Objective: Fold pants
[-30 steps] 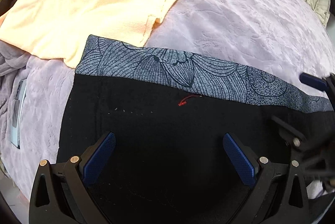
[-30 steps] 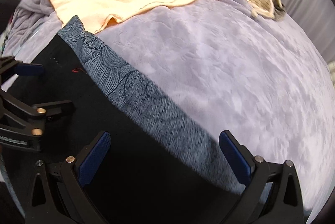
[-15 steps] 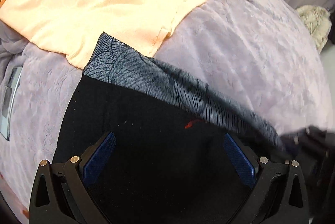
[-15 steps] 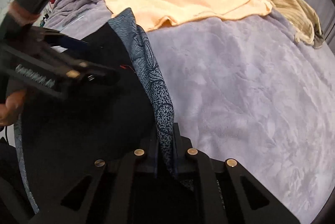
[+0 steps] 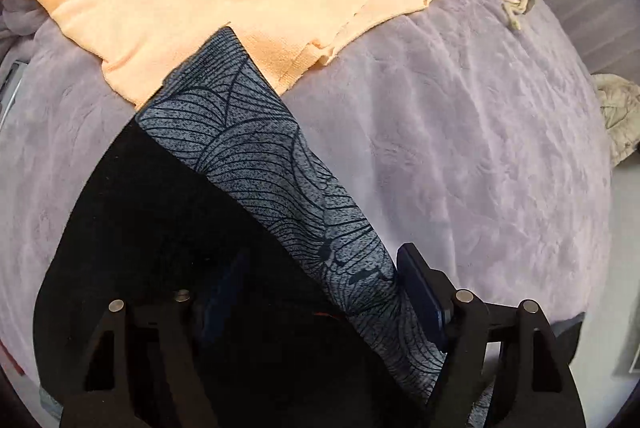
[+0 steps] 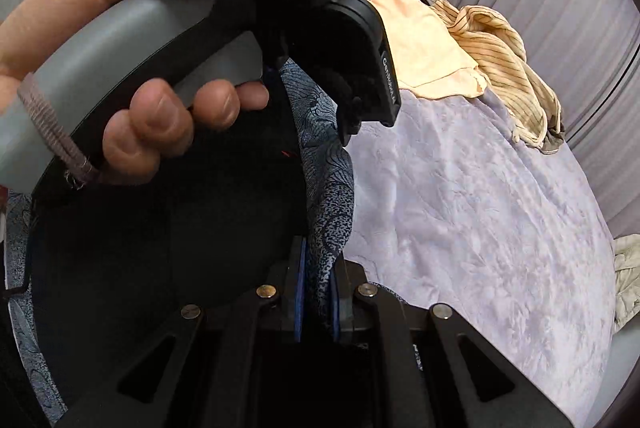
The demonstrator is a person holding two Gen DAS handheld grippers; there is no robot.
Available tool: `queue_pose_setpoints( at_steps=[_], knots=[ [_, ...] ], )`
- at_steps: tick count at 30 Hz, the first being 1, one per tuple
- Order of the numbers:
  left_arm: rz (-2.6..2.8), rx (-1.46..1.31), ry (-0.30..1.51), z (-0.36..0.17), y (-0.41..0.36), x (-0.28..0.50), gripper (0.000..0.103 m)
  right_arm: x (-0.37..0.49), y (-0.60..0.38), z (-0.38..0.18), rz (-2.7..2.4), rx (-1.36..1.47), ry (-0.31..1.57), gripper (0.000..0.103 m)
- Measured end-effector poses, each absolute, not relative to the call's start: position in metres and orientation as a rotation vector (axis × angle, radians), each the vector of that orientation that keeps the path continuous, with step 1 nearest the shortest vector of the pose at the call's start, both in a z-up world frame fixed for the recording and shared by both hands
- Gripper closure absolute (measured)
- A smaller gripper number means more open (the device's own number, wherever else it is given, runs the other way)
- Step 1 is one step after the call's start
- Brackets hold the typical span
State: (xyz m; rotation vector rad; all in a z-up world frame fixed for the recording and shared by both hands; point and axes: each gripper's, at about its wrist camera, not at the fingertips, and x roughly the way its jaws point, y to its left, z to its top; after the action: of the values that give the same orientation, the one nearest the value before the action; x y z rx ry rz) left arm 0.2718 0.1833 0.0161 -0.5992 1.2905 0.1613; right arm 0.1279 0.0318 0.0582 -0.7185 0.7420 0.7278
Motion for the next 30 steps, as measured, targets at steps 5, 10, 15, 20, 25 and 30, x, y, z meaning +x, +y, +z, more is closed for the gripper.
queue_pose_setpoints(
  at_steps=[5,10,15,20,25,30],
  knots=[
    [0.154,-0.575,1.190,0.045,0.184,0.261,0.000,0.130,0.027,0.058,0.723,-0.719,0.732,0.092],
    [0.213,-0.524,1.340,0.016,0.169,0.286,0.007,0.115,0.031,0.058,0.718,-0.728,0.733,0.092],
    [0.240,-0.482,1.348,0.001,0.174,0.284,0.090,0.110,0.026,0.063,0.714,-0.721,0.725,0.092],
    [0.137,-0.538,1.198,0.043,0.195,0.233,0.094,0.097,0.019,0.081,0.713,-0.672,0.679,0.092],
    [0.059,-0.528,1.023,0.098,0.202,0.146,0.094,0.043,0.005,0.115,0.726,-0.604,0.598,0.092],
    [0.045,-0.559,0.940,0.103,0.217,0.060,0.094,-0.055,0.009,0.118,0.774,-0.653,0.525,0.093]
  ],
)
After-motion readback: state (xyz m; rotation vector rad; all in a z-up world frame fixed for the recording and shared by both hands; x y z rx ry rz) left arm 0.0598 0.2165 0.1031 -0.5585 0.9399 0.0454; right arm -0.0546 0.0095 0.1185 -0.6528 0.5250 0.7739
